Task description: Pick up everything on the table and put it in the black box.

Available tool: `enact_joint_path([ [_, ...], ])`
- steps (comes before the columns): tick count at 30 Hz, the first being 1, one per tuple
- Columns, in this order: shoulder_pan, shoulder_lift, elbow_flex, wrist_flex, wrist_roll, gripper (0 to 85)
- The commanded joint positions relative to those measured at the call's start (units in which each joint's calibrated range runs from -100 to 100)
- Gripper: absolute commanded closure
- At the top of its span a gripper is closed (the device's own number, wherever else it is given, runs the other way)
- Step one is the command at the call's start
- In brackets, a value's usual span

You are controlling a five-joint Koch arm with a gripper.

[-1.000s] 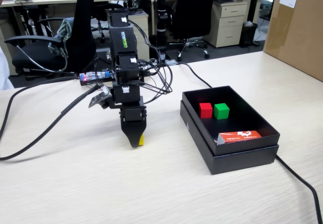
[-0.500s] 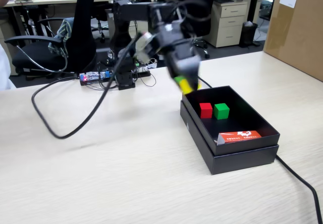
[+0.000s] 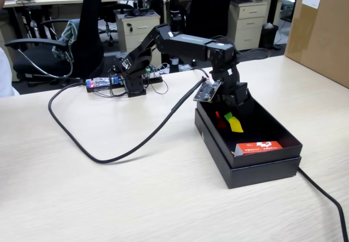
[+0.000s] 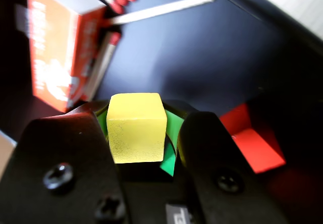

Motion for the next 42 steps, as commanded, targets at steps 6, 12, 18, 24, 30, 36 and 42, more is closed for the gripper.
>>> enact_joint_path([
  [6, 0.3, 2.2, -3.0, -1.0, 0.7, 56.9],
  [12, -0.1, -9.3, -3.3, -1.7, 0.9, 42.6],
  [18, -1.0, -31.5, -4.1, -1.8, 0.9, 42.6],
  [24, -3.9, -60.3, -18.9, -1.7, 0.1, 39.0],
  [30, -8.8, -88.0, -42.3, 1.5, -0.6, 38.7],
  [36, -14.3, -118.5, -78.4, 15.9, -2.2, 38.6],
  [42, -15.8, -127.4, -92.9, 18.0, -2.2, 34.2],
])
